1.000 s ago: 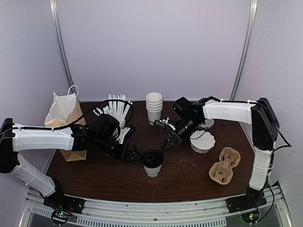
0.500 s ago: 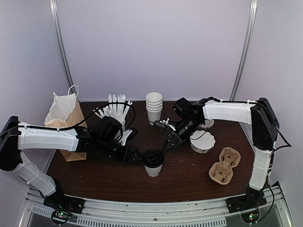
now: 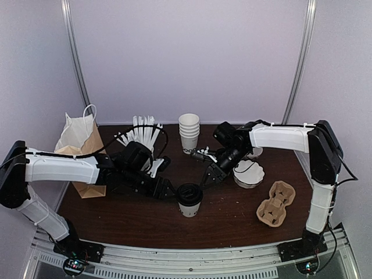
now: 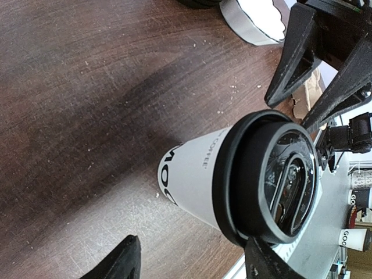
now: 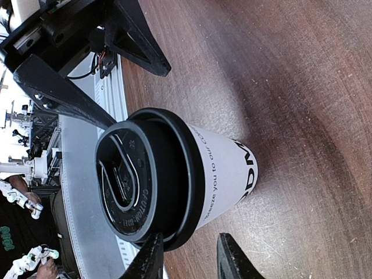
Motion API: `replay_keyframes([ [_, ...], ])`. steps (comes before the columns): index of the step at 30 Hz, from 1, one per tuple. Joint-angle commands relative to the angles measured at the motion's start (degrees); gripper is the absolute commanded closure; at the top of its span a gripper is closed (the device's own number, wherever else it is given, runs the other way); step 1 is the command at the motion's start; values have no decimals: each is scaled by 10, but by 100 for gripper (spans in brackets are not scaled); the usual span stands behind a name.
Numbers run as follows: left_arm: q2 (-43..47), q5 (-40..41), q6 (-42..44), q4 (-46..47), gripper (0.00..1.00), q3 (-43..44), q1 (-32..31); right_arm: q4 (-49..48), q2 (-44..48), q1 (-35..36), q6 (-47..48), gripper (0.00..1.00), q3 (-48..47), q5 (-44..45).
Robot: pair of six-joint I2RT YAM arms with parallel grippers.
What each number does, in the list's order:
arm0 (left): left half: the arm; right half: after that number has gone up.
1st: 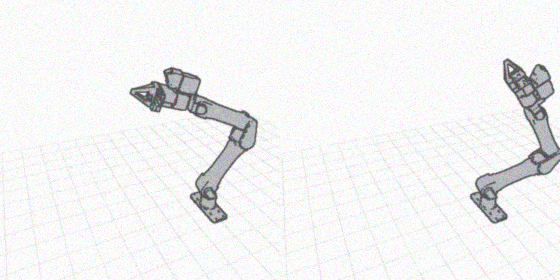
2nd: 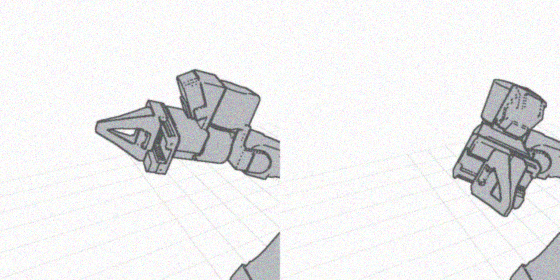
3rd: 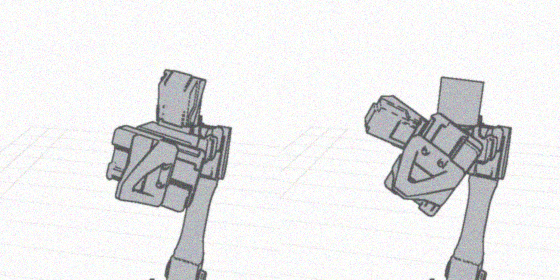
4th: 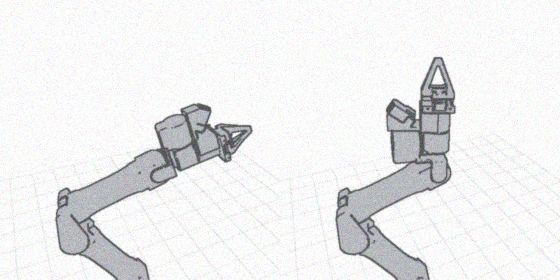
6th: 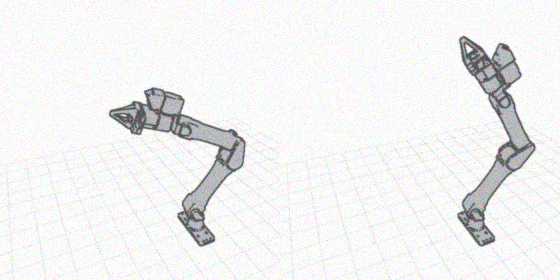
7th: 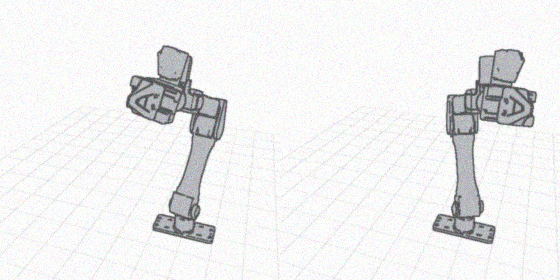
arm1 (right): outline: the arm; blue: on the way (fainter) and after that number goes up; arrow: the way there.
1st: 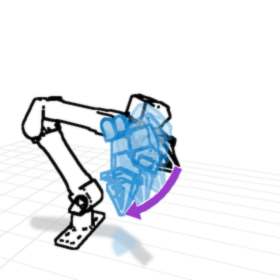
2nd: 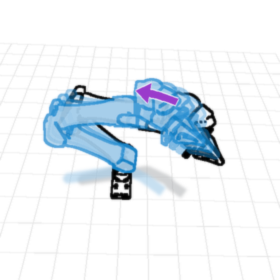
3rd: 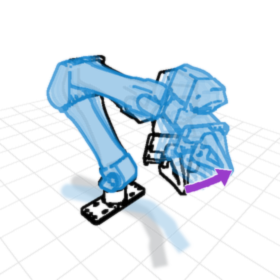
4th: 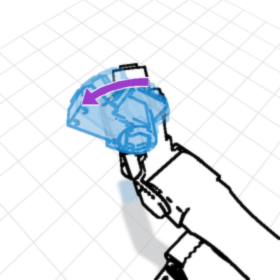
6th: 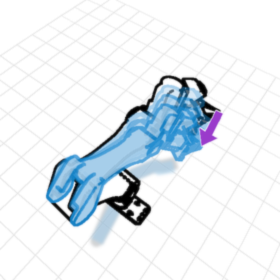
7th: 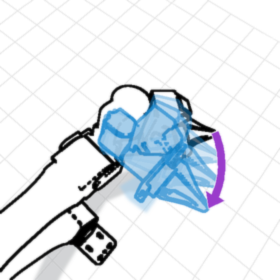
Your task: Pack the takeout coffee
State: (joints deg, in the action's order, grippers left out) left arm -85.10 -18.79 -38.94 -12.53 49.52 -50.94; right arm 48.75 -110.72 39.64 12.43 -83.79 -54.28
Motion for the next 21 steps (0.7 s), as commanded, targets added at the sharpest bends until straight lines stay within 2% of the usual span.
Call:
replay_keyframes([
  [1,-55,52,10,-101,38,2,-4,29,-51,32,14,68,18,77],
  [7,-79,78,19,-122,39,-21,-4,31,-73,49,8,70,9,152],
  [10,-79,76,27,-117,39,-22,-4,40,-77,57,11,71,1,159],
  [17,-17,91,83,-114,39,43,-11,76,-38,54,46,71,-47,164],
  [21,13,90,115,-113,36,80,-14,105,-20,46,68,67,-78,147],
])
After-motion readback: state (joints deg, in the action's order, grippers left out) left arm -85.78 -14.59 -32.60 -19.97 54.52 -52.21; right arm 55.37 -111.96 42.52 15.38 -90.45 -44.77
